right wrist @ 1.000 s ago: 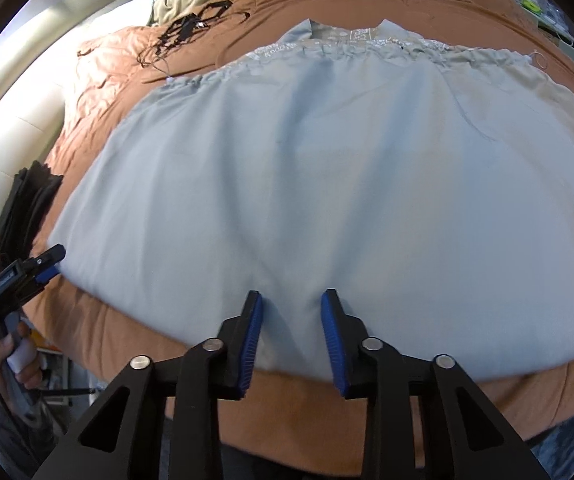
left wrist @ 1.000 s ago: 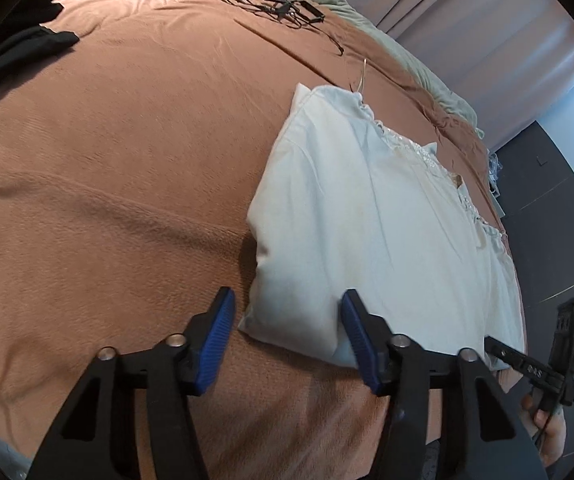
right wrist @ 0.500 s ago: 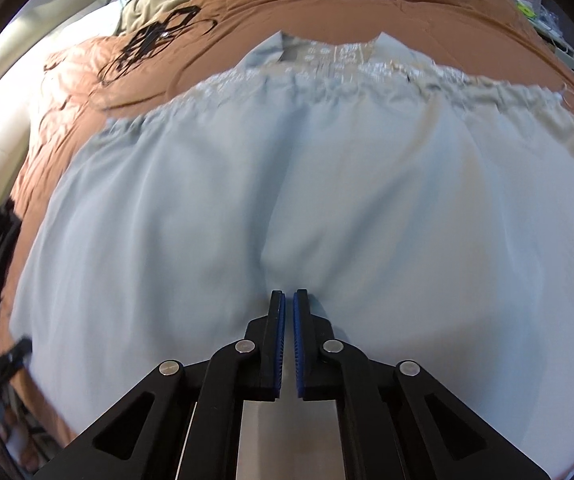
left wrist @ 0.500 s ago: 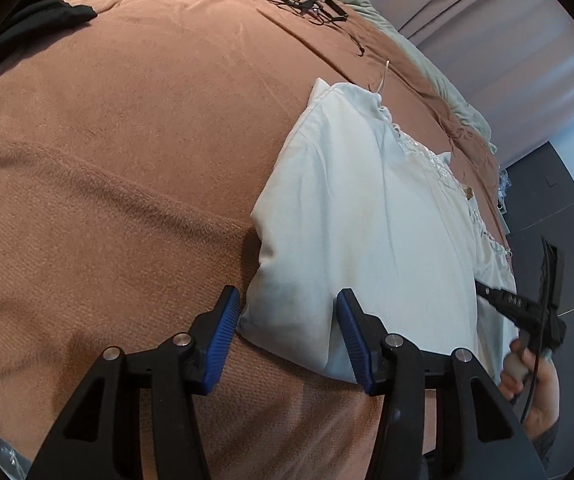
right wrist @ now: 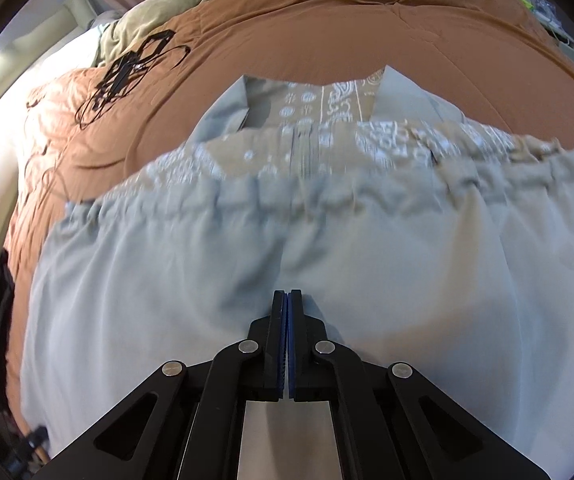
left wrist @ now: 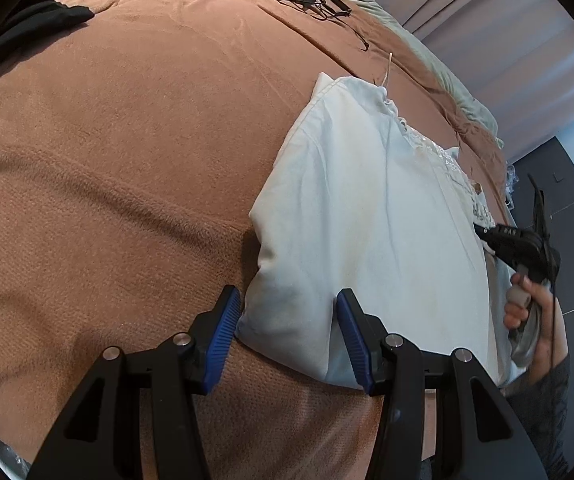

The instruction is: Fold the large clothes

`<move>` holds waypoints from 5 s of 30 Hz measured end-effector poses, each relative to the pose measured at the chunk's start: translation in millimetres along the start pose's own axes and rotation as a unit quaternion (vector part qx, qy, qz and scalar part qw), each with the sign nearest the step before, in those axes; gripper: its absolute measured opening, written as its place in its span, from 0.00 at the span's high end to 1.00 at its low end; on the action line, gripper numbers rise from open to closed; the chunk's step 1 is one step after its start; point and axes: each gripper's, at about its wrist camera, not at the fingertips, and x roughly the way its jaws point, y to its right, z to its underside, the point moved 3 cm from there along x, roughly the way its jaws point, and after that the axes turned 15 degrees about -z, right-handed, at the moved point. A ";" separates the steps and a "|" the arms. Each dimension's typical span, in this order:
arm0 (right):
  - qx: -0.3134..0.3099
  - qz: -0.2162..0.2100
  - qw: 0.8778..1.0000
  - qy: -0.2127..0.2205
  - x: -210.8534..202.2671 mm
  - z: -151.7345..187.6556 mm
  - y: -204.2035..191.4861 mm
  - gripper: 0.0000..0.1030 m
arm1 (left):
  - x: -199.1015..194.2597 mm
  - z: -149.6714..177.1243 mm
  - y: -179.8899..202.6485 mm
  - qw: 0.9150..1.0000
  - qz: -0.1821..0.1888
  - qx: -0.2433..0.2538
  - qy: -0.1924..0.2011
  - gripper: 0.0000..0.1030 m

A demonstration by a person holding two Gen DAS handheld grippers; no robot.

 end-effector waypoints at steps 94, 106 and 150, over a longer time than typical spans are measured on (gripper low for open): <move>0.097 -0.150 0.979 0.101 -234.6 200.8 105.4 0.88 | -180.7 -17.0 348.6 0.957 0.218 0.164 0.103 0.86; 0.184 -0.115 0.964 0.151 -294.3 242.0 201.9 0.82 | -83.8 83.2 483.2 0.934 0.219 0.280 -0.029 0.86; 0.181 -0.134 0.954 0.198 -284.2 215.0 224.2 0.90 | 16.8 72.0 269.0 0.976 0.063 0.205 -0.051 0.32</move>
